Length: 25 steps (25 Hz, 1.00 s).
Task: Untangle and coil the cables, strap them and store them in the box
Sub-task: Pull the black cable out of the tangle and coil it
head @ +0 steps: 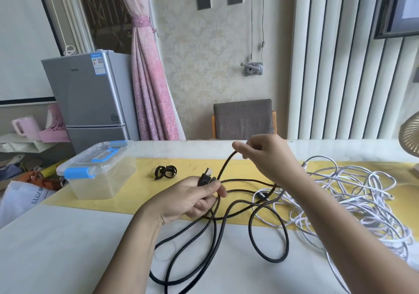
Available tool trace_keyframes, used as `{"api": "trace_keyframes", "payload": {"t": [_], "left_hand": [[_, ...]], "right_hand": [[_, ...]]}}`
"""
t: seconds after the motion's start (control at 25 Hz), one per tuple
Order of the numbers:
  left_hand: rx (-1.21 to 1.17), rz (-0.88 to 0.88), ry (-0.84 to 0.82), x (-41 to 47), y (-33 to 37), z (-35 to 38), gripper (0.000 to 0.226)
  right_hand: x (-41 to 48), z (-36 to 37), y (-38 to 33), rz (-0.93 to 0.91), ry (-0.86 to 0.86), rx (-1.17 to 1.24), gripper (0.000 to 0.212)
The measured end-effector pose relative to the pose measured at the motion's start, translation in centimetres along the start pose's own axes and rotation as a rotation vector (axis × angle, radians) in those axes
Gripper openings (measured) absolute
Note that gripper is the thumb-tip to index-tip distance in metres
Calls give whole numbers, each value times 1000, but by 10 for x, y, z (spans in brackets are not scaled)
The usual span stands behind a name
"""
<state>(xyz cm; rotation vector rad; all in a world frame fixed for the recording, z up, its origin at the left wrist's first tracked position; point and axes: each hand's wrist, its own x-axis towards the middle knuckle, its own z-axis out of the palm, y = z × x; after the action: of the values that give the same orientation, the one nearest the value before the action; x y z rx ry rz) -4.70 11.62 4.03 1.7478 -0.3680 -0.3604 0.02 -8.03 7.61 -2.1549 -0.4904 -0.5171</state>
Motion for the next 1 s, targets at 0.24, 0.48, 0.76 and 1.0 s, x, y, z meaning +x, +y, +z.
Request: {"api": "trace_keyframes", "payload": {"t": [0.24, 0.48, 0.76, 1.0], "left_hand": [[-166, 60, 291, 21, -6, 15, 60], [-599, 83, 506, 31, -7, 17, 46], [-843, 90, 521, 38, -13, 3, 46], [-916, 211, 487, 37, -12, -2, 22]], "right_hand": [[-10, 15, -23, -45, -120, 199, 30], [-22, 37, -26, -233, -231, 77, 22], [-32, 55, -22, -499, -261, -208, 19], [-32, 51, -24, -577, -230, -363, 21]]}}
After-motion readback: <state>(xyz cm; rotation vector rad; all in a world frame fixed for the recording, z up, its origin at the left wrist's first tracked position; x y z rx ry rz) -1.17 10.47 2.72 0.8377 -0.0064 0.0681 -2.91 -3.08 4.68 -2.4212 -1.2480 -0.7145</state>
